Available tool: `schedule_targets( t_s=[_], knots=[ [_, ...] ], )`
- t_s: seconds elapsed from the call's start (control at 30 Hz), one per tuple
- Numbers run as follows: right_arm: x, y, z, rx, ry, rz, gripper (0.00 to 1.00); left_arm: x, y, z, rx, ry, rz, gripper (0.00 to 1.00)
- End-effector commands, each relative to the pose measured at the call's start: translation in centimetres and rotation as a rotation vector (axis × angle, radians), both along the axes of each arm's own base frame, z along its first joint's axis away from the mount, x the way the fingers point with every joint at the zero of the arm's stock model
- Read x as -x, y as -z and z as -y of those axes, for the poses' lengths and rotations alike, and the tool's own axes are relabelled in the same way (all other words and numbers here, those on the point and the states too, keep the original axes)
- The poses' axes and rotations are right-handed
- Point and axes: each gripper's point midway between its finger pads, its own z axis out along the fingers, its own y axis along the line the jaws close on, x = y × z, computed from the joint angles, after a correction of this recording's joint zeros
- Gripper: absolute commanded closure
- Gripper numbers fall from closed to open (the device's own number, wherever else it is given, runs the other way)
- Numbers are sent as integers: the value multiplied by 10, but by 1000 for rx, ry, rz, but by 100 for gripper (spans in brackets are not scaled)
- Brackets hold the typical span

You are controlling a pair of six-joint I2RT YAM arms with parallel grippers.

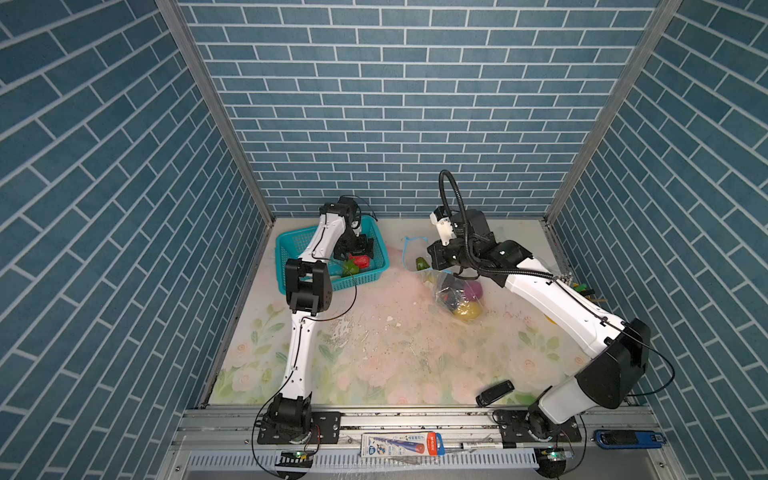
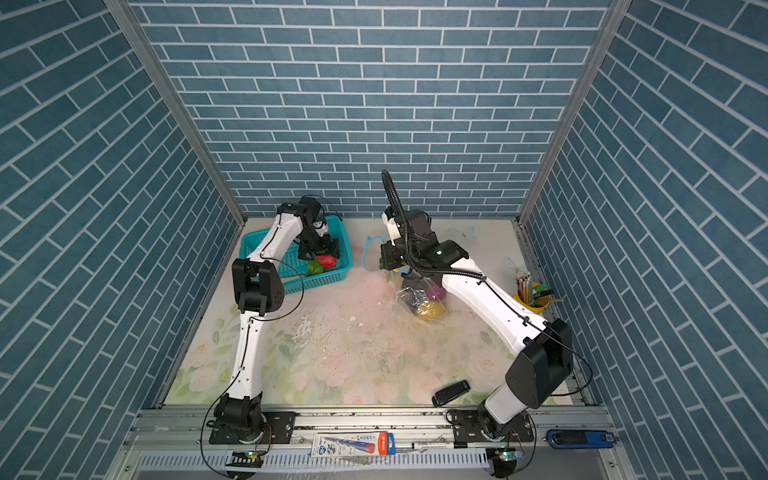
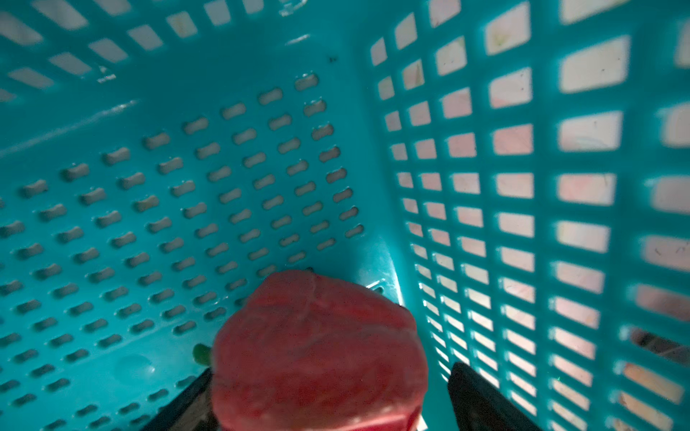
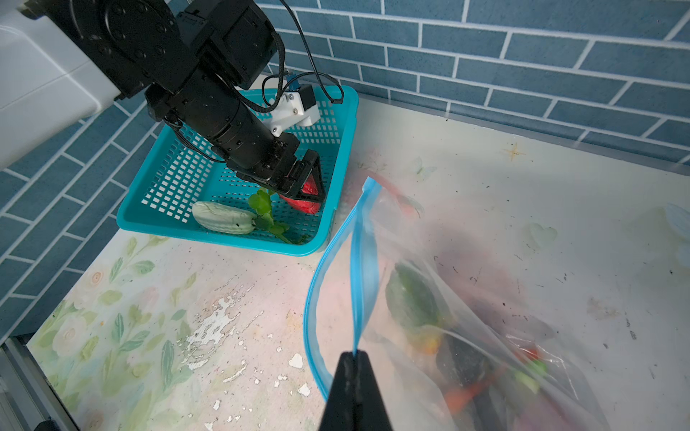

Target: Place the food in the zip-top bag and seal the zipper

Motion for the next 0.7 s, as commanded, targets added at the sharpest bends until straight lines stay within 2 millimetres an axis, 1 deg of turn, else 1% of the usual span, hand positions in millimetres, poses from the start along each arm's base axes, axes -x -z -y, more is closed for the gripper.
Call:
schedule_targets(
  t_s=[0.0,0.13,0.3,0.4,0.67],
  knots=[
    [0,-19,-3,-27,-1,19,100,6,15,-12,-15,-14,-49,5],
    [0,-20,-3,-28,-2,20,100,2,16,-12,-2,-17,-40,6],
    [1,-19,-3,-26,0,18,100,0,14,-4,31,-10,-32,5],
    [0,-20,-3,-29,1,19,100,4,17,-2,23,-2,-42,4],
    [0,-17,-5,-30,-2,11,100,10,28,-6,-56,31,-59,4]
  ],
)
